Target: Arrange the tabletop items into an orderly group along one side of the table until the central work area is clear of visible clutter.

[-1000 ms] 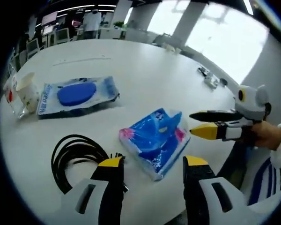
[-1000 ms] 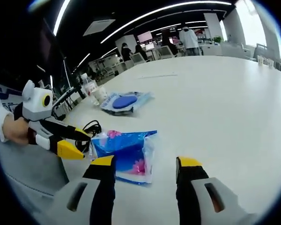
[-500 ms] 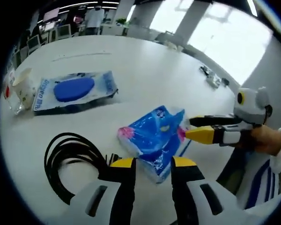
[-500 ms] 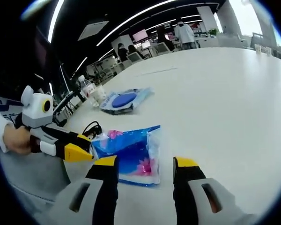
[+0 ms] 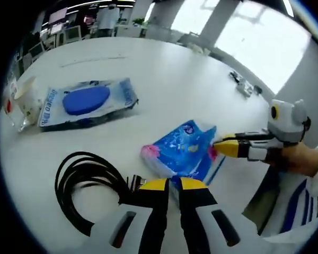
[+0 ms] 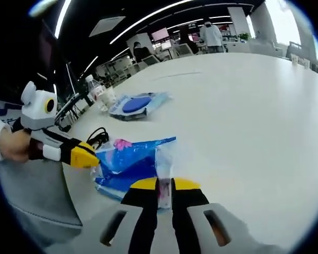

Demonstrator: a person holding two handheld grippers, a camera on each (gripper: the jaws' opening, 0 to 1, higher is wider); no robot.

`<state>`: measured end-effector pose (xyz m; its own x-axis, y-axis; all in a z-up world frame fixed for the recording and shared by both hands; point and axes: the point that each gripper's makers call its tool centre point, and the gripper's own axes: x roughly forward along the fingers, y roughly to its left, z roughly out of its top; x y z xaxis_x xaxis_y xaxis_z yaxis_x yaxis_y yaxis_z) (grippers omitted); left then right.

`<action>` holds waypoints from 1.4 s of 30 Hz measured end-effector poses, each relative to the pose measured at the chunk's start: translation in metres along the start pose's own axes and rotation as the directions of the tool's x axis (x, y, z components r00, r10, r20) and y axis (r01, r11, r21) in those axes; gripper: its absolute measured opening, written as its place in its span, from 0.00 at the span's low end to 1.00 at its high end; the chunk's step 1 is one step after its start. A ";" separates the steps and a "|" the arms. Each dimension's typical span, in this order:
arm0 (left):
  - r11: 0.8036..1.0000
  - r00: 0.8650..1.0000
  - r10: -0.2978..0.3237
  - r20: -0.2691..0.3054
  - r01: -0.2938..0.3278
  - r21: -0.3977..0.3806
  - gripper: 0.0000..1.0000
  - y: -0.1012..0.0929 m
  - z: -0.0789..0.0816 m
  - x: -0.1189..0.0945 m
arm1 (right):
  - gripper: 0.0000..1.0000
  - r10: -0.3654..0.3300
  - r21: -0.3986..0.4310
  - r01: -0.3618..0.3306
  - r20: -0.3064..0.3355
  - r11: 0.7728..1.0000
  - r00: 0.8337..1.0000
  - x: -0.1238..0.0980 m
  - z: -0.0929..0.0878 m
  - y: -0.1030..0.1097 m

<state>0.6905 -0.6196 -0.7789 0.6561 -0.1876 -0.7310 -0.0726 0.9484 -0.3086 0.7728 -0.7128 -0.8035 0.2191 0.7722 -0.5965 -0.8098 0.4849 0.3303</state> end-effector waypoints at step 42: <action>0.998 0.994 -0.050 0.101 0.045 0.052 0.00 -0.001 0.090 0.016 | 0.00 -0.116 -0.011 0.118 0.115 0.993 0.987 -0.025 0.062 -0.026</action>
<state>0.7687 -0.6006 -0.7357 0.7318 -0.2081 -0.6490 -0.0040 0.9509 -0.3094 0.8219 -0.7193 -0.7522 0.3726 0.7528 -0.5427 -0.7844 0.5680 0.2493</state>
